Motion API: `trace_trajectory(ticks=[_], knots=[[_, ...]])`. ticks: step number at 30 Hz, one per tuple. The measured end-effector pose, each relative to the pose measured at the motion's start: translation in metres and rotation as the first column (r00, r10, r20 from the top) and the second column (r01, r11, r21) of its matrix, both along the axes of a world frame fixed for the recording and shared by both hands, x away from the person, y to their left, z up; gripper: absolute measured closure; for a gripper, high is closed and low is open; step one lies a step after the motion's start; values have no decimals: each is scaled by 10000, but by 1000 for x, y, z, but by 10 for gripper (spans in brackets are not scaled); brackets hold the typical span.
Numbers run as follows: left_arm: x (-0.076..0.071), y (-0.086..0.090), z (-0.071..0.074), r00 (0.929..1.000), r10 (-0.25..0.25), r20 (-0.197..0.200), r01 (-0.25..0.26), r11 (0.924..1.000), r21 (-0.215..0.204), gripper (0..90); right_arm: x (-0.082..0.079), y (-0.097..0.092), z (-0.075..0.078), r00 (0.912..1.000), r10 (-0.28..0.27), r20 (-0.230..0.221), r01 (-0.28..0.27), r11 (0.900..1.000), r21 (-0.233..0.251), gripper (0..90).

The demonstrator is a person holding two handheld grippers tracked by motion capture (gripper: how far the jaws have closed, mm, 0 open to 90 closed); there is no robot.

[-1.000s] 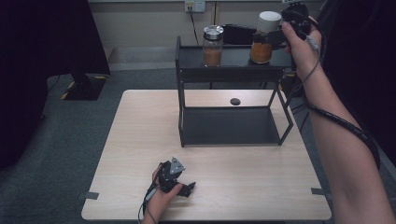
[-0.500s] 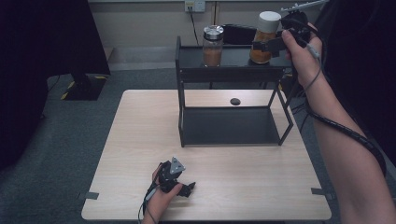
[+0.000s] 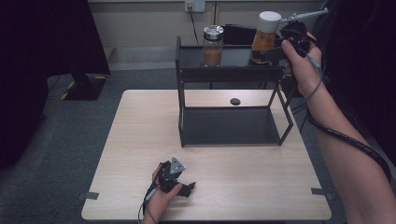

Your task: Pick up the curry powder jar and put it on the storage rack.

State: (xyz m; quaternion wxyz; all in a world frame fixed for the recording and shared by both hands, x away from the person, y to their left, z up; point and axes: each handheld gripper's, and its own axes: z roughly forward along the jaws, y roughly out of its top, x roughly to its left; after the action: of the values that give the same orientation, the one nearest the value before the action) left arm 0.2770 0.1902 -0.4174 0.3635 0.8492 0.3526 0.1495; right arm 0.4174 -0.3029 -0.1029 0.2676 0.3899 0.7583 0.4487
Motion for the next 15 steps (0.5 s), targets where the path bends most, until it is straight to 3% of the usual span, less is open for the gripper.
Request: trace_trajectory(ticks=[15], knots=[[0,0,0,10000,17,15,-17,10000,-29,0,-12,-10,-23,9971,753,-148,-751,9971,109,14]])
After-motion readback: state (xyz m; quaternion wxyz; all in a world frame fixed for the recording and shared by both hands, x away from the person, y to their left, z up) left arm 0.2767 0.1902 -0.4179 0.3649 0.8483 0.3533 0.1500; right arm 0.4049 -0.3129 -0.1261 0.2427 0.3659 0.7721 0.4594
